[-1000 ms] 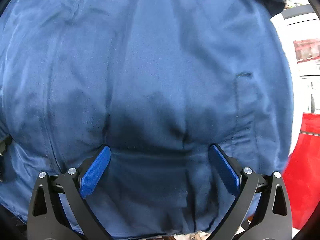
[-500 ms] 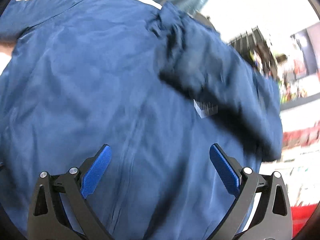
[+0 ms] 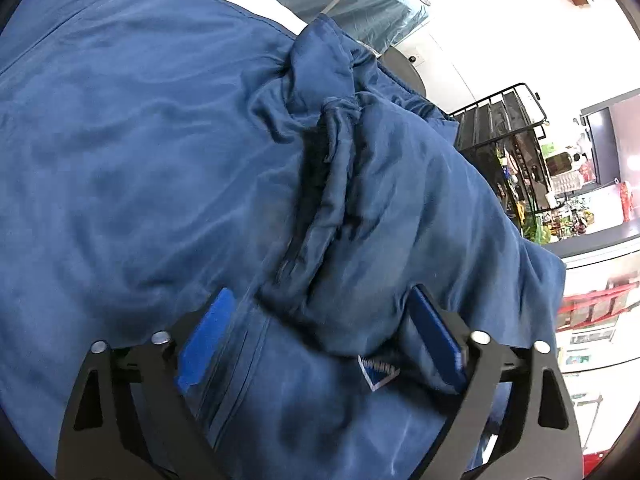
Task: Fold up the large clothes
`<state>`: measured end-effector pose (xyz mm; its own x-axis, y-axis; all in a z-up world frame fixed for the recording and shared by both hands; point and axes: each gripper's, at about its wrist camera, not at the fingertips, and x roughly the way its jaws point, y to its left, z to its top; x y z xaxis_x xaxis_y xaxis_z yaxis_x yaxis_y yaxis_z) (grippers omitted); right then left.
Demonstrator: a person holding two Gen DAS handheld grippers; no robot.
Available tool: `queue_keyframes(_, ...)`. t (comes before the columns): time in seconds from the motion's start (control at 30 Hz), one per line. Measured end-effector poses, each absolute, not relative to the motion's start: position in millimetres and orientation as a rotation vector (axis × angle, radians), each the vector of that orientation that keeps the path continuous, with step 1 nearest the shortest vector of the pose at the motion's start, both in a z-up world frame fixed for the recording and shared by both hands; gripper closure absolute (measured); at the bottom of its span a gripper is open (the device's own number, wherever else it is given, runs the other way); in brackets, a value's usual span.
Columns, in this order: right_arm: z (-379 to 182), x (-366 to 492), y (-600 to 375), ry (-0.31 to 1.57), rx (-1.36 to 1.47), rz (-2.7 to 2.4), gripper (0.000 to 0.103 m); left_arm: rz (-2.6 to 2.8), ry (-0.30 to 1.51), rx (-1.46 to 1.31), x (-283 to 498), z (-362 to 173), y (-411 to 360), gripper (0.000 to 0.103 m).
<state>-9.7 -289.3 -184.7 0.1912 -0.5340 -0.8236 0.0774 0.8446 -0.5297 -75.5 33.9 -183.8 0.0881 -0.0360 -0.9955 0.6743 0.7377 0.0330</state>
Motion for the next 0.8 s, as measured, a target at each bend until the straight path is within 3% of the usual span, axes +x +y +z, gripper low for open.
queue_keyframes(0.07, -178, -9, -298, 1.297, -0.369, -0.476, 0.053, -0.585, 1.389, 0.588, -79, -184, 22, 0.007)
queue_keyframes(0.2, -162, -14, -328, 1.27, -0.191, -0.506, 0.074, -0.615, 1.373, 0.629, -85, -183, 6, 0.007)
queue_keyframes(0.33, -122, -35, -357, 1.184, -0.069, -0.542, 0.079, -0.645, 1.351, 0.659, -89, -182, -11, 0.007)
queue_keyframes(0.63, -8, -132, -480, 0.956, 0.229, -0.837, 0.079, -0.698, 1.317, 0.68, -78, -174, -65, 0.007)
queue_keyframes(0.8, 43, -156, -497, 0.852, 0.246, -0.893, 0.079, -0.728, 1.311, 0.689, -80, -168, -87, 0.007)
